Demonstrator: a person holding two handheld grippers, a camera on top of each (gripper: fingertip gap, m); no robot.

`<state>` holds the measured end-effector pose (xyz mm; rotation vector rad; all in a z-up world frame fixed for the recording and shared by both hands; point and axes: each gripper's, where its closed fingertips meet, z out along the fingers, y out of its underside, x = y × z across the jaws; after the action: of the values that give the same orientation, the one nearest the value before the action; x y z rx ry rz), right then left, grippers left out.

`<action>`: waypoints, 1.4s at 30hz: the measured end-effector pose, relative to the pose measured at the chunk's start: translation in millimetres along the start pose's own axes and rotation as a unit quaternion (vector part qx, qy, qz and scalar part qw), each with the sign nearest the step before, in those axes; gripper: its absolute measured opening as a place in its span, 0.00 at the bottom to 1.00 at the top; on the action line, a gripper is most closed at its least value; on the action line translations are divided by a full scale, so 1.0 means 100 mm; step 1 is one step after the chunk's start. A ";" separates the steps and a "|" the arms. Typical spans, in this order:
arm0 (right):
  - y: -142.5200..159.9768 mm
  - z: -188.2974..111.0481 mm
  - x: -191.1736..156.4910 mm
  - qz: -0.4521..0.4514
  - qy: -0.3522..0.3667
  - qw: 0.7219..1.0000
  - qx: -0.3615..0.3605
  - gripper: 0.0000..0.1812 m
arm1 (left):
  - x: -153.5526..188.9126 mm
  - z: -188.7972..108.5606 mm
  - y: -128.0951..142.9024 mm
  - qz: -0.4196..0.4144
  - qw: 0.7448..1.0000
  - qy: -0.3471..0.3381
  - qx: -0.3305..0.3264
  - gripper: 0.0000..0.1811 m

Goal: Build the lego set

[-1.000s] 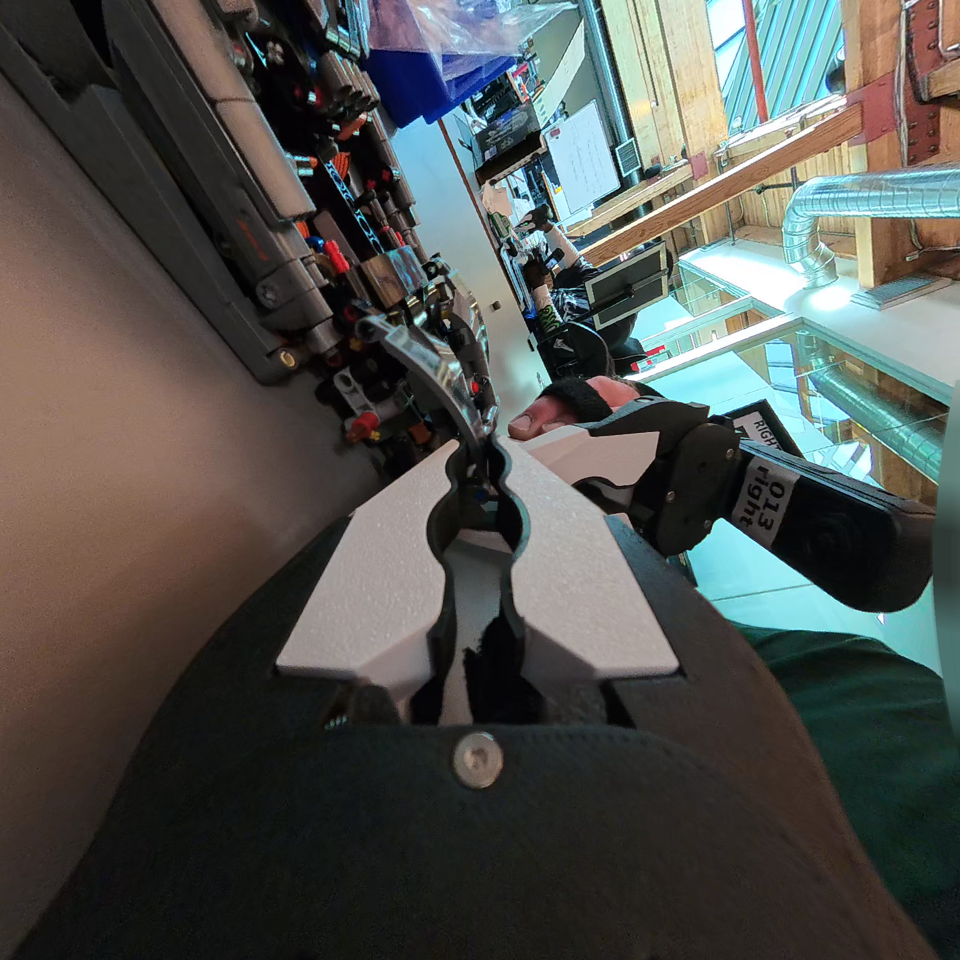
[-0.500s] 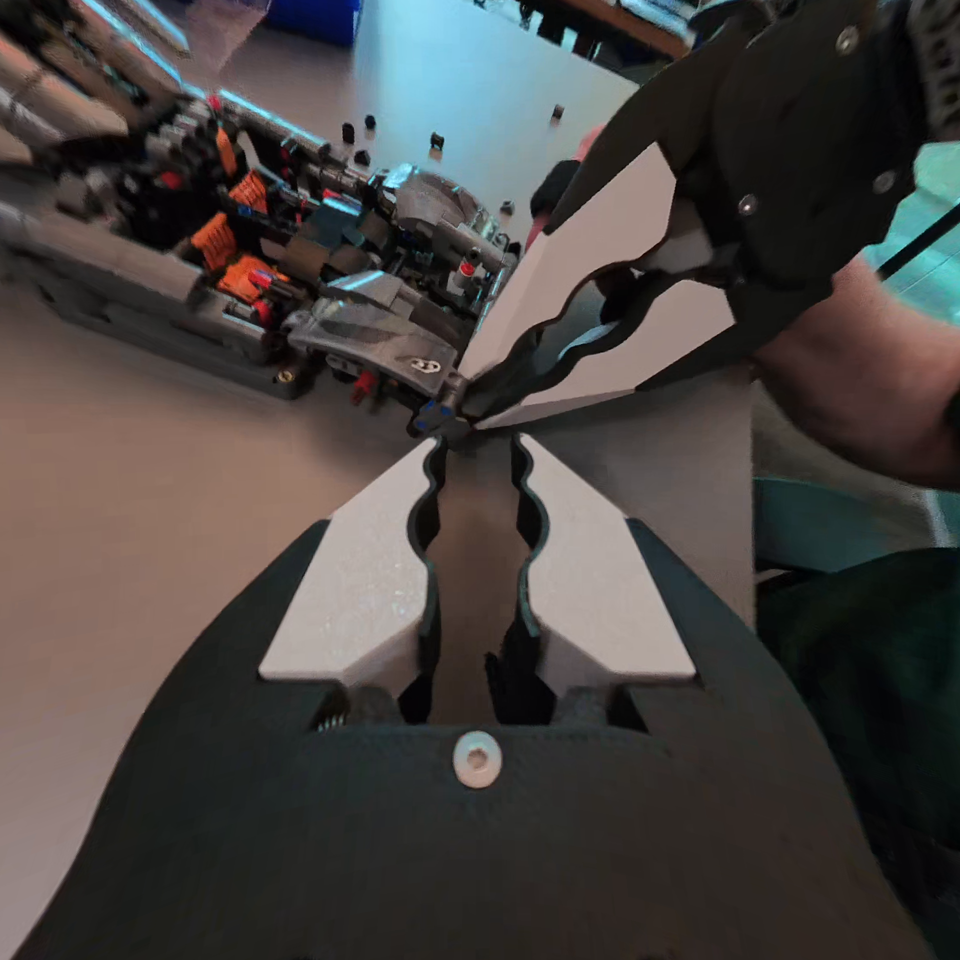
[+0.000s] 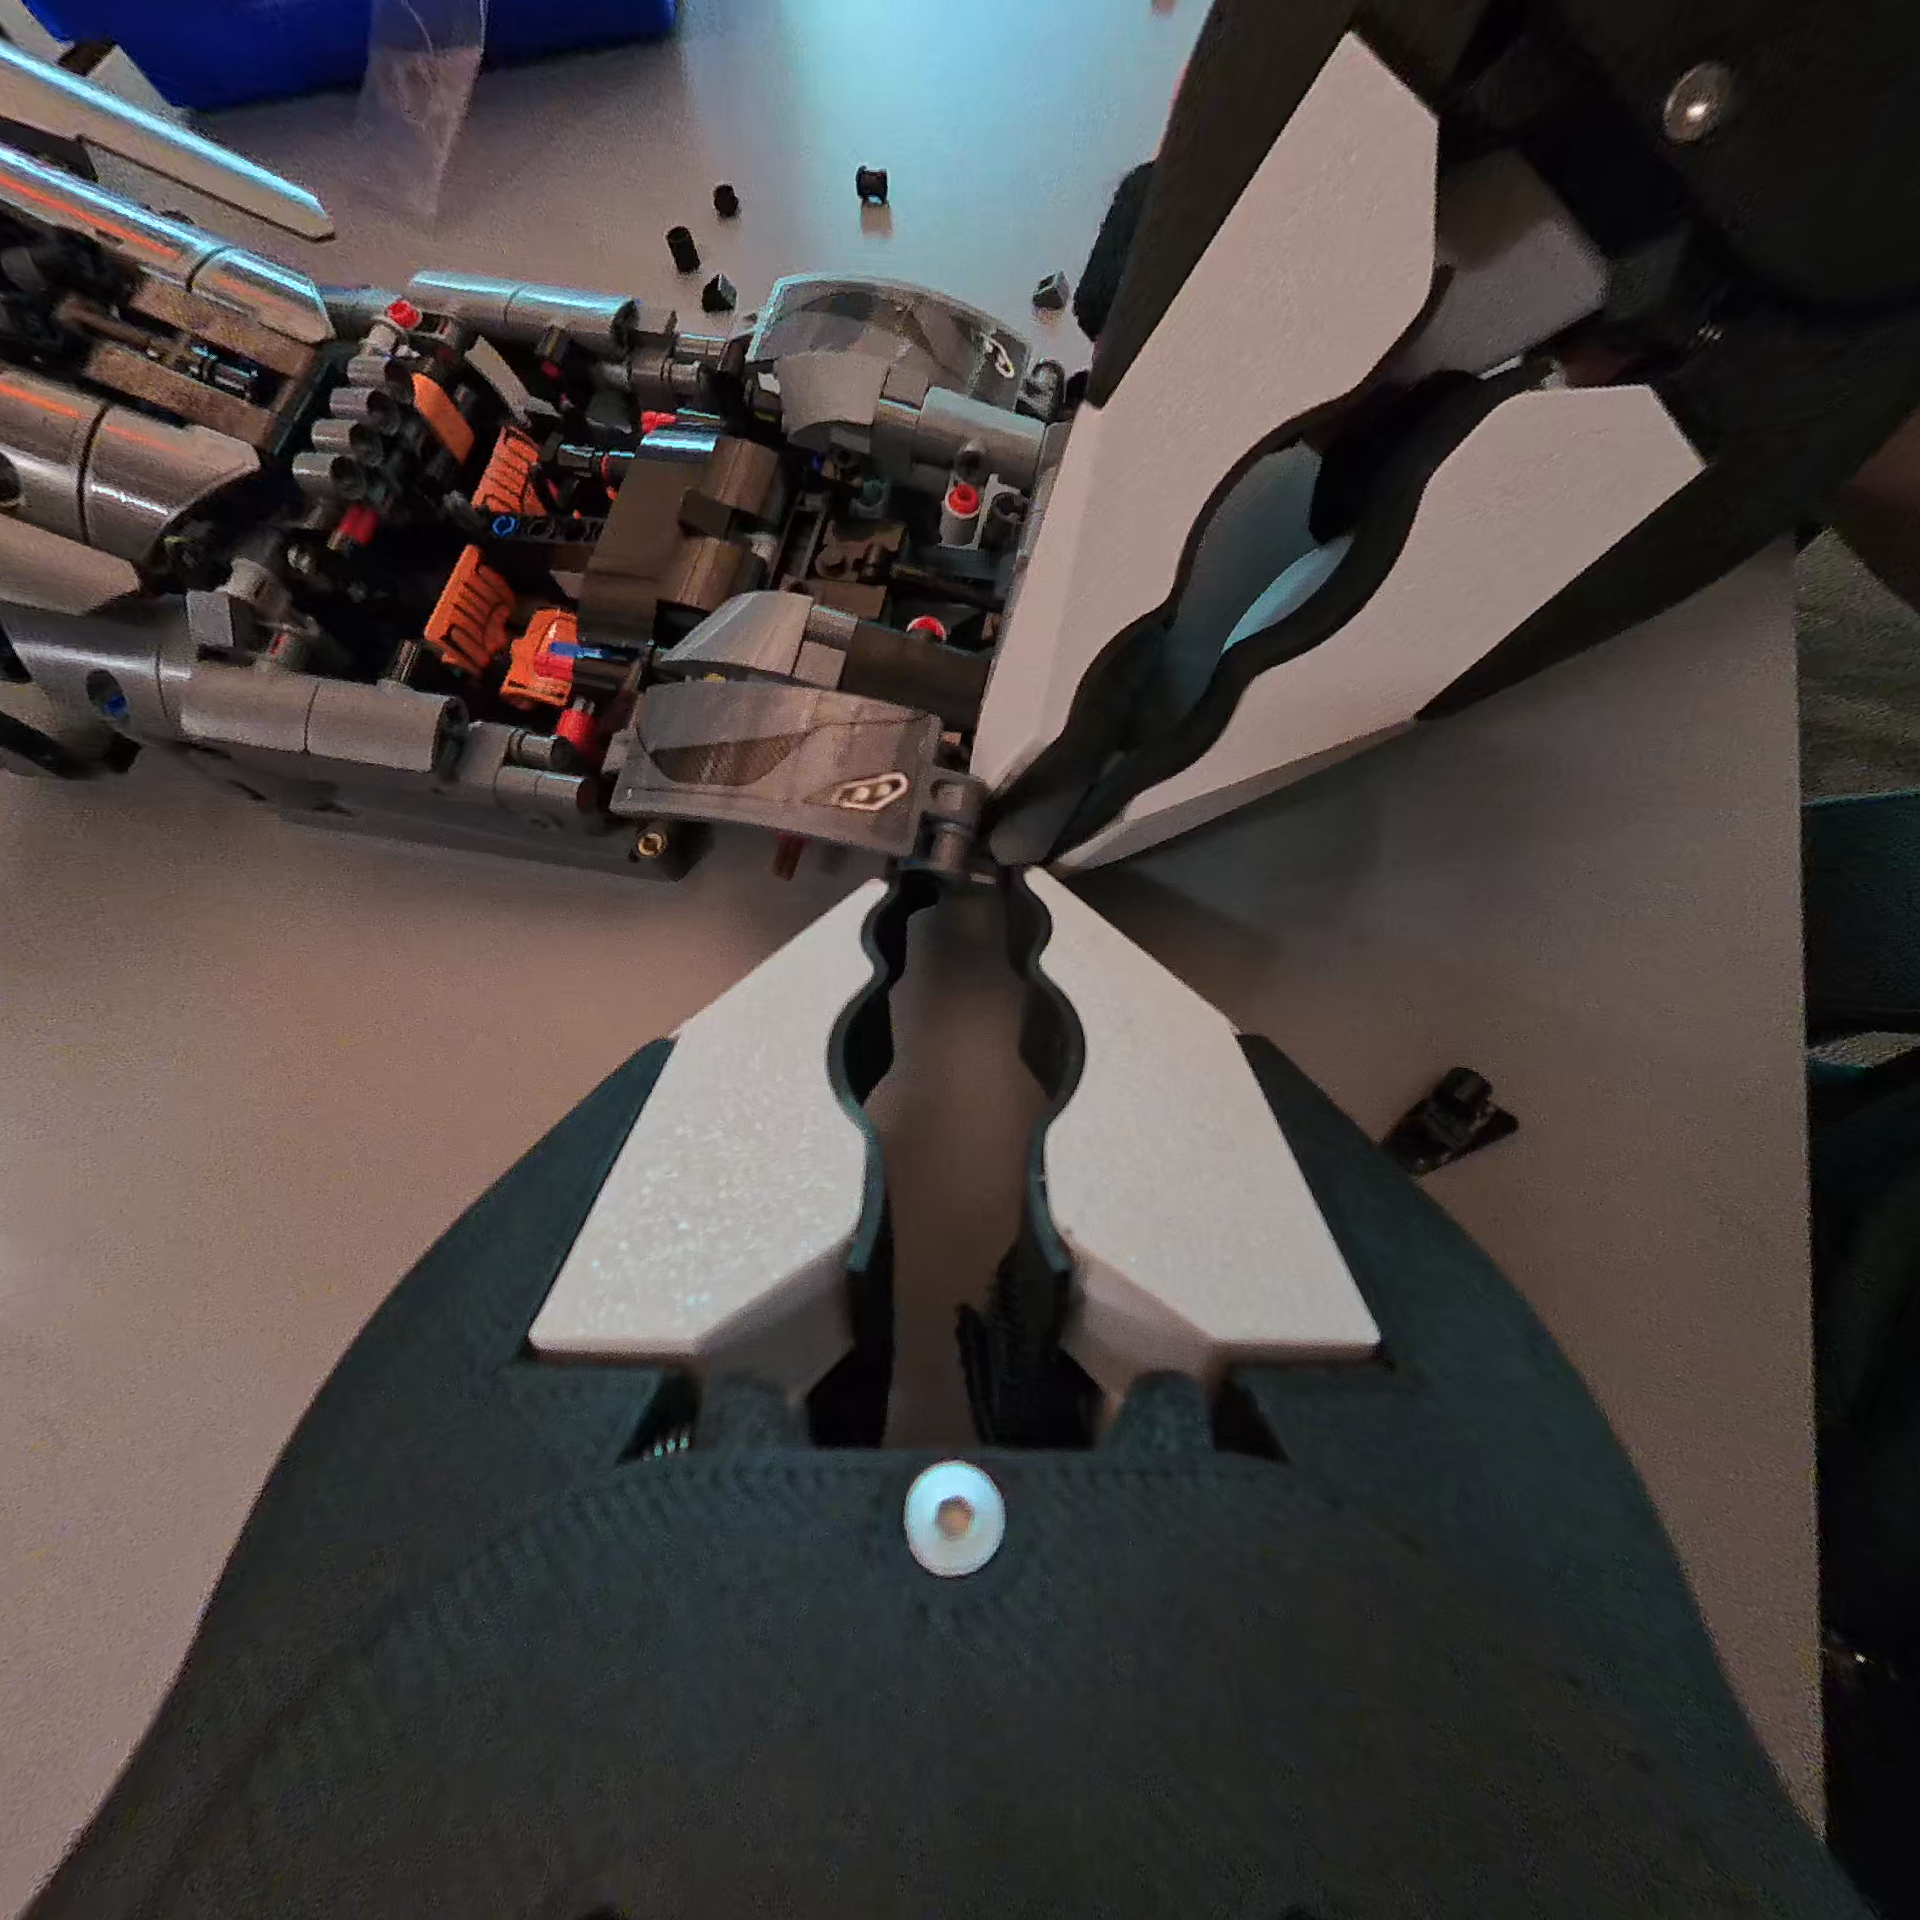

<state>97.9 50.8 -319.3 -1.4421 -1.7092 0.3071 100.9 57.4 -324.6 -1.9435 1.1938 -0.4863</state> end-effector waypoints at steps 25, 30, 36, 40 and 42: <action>0.04 -0.02 0.00 -0.052 0.030 0.998 -0.023 0.06 | -0.08 0.00 -0.03 0.230 0.962 -0.066 -0.129 0.09; -0.01 -0.14 -0.02 -0.064 0.053 0.996 -0.018 0.10 | -0.07 -0.02 -0.05 0.238 0.963 -0.070 -0.110 0.09; 0.19 -0.72 0.24 0.084 0.118 0.989 0.029 0.18 | -0.04 0.06 -0.03 0.242 0.964 -0.065 -0.094 0.09; 0.58 -0.84 0.36 0.199 0.125 0.972 0.019 0.28 | 0.00 0.10 -0.05 0.247 0.963 -0.050 -0.091 0.11; 0.73 -0.76 0.36 0.227 0.119 0.967 -0.007 0.34 | 0.00 0.13 -0.07 0.251 0.962 -0.049 -0.092 0.11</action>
<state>204.6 80.0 -305.8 -1.7969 -1.1800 0.3504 113.1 64.5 -326.8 -1.6978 1.6423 -0.0120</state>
